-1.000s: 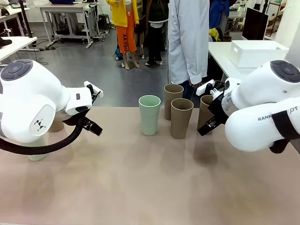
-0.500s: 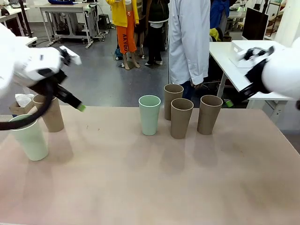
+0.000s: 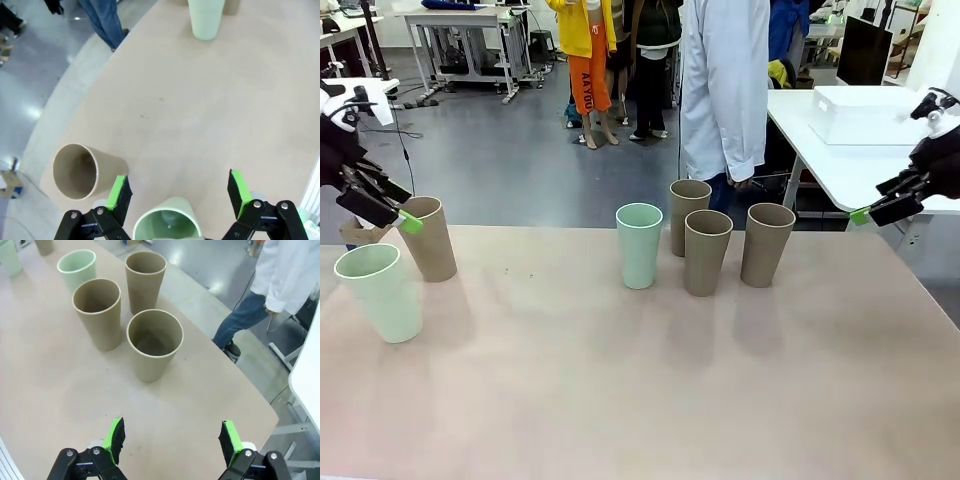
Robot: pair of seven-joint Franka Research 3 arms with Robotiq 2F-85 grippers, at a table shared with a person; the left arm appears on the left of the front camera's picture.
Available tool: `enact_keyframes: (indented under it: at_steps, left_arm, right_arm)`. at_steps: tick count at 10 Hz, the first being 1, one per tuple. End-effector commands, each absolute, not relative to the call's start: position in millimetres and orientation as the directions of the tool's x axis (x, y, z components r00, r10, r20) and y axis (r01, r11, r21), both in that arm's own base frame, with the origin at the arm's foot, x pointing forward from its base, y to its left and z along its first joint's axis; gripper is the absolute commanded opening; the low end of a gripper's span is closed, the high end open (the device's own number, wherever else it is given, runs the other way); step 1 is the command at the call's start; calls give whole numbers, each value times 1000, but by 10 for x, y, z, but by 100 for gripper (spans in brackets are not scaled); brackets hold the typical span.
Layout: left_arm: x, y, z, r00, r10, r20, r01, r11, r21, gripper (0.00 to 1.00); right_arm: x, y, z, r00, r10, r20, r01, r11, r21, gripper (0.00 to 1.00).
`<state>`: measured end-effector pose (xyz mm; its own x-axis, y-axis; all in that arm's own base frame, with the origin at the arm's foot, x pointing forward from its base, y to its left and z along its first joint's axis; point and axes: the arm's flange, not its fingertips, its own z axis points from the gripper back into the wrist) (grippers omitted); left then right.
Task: Stack the cups and store them in the basket.
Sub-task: Pick up two Reusable plastic cups , one in each hand.
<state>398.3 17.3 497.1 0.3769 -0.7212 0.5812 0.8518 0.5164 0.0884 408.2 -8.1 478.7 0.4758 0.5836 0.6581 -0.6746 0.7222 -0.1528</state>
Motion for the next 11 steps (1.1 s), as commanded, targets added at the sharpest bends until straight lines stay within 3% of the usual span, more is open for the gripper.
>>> enact_keyframes:
  at_steps: [1,4,7,11]
  left_arm:
    - [3972,27,5036,418,-703,575,833,549,66,100]
    - [3977,62,4999,397,-715,575,841,535,84,100]
    - [3996,526,5224,302,-641,706,883,466,46,100]
    - [3727,1069,5101,192,-539,820,933,359,17,100]
  right_arm:
    - [4216,-1,4807,531,555,641,-635,761,-133,100]
    - [4173,-11,4757,509,577,639,-659,739,-141,100]
    - [4324,-422,5286,415,587,695,-730,670,-130,100]
    - [4210,-920,5288,336,580,742,-799,593,-101,100]
